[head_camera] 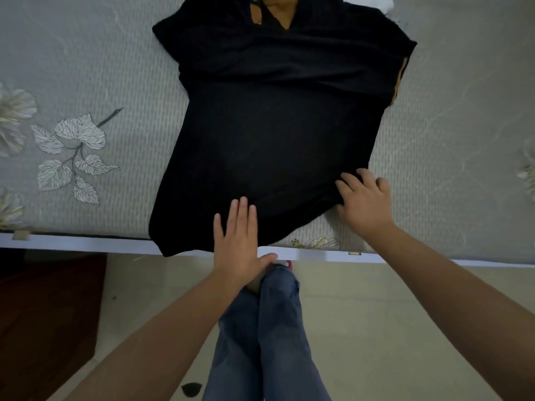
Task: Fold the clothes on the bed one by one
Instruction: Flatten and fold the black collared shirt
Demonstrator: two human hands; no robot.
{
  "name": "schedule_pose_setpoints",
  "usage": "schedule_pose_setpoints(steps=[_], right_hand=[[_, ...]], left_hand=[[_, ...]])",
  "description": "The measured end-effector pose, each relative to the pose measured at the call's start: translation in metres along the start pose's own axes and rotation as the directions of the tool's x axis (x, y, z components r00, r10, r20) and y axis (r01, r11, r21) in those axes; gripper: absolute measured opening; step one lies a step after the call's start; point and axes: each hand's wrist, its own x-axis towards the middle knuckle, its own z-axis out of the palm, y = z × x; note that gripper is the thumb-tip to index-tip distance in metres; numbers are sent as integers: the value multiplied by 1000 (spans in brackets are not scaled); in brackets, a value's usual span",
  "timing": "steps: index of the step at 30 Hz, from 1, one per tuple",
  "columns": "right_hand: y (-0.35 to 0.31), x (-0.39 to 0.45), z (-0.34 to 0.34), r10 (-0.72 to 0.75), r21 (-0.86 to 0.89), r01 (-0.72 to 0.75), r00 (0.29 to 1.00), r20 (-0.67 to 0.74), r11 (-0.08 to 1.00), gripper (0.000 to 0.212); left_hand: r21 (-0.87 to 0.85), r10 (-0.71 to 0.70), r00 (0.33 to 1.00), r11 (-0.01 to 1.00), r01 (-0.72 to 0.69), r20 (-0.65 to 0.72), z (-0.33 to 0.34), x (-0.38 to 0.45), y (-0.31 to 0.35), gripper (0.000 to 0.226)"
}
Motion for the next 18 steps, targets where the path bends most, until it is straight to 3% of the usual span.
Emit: schedule_pose_setpoints(steps=[2, 4, 7, 9, 12, 16, 18], right_hand=[[2, -5, -7, 36, 75, -38, 999, 30, 996, 53], [8, -17, -20, -45, 85, 48, 999, -29, 995, 56], [27, -40, -27, -174, 81, 192, 967, -187, 978, 62], [35, -51, -28, -166, 123, 193, 965, -202, 973, 62], [37, -70, -23, -141, 154, 177, 965, -219, 972, 59], [35, -87, -16, -204, 137, 223, 969, -140, 965, 58], [26, -94, -11, -235, 131, 246, 967, -95, 960, 60]], left_hand=[[12, 38, 998, 999, -38, 43, -2, 5, 15, 105], [-33, 23, 999, 999, -22, 38, -6, 12, 22, 89], [-216, -14, 998, 976, 2, -57, -15, 21, 16, 68], [-293, -29, 993, 956, -6, -116, -20, 19, 5, 65], [-403, -165, 966, 912, 73, -200, -27, 10, -25, 61], [-353, -215, 950, 927, 126, -225, -35, -1, -75, 57], [-275, -113, 973, 960, 55, -199, -41, -10, -95, 56]])
